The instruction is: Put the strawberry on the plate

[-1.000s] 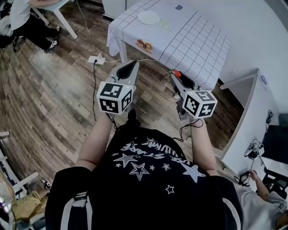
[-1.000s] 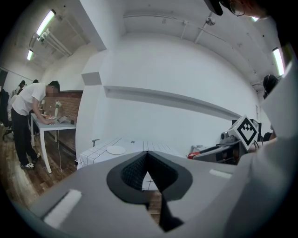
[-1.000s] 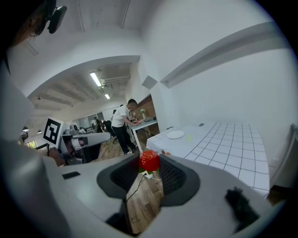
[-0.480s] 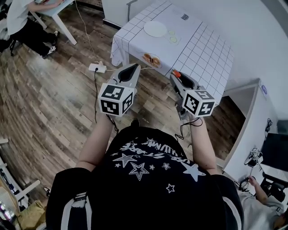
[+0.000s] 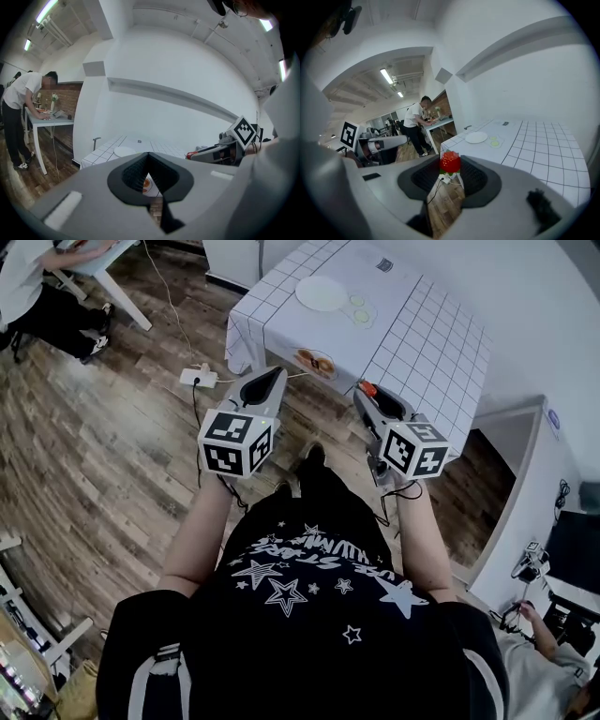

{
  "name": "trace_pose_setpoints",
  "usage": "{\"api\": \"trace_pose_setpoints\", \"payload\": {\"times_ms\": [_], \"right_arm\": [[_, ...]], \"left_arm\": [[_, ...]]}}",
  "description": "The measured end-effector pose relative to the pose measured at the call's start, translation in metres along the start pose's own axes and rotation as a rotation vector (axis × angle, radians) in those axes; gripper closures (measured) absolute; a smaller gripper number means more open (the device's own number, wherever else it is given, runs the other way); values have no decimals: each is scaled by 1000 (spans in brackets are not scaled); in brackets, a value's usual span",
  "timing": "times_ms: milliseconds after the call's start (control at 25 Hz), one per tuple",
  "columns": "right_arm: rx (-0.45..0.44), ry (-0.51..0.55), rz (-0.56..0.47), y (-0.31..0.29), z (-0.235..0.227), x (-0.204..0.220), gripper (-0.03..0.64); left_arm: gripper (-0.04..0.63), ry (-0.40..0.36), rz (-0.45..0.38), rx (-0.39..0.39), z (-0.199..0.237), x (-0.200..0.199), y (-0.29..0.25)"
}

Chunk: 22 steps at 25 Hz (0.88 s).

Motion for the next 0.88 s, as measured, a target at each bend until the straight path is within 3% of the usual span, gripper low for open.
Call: {"api": "trace_pose_setpoints", "payload": {"times_ms": [880], "right_arm": [[-116,1,48,-125,-93,-66,474]], "left_arm": [[586,14,59,-94,67,-34,-121]]}}
Point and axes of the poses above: the fingertips, and each gripper's own axes: y backward along the fingers, z to its left, x out of its underside, the point moved 2 cm from there along y, backward along the fingers, and after that the axes turned 6 degrees about z, right-handed, at the moved point
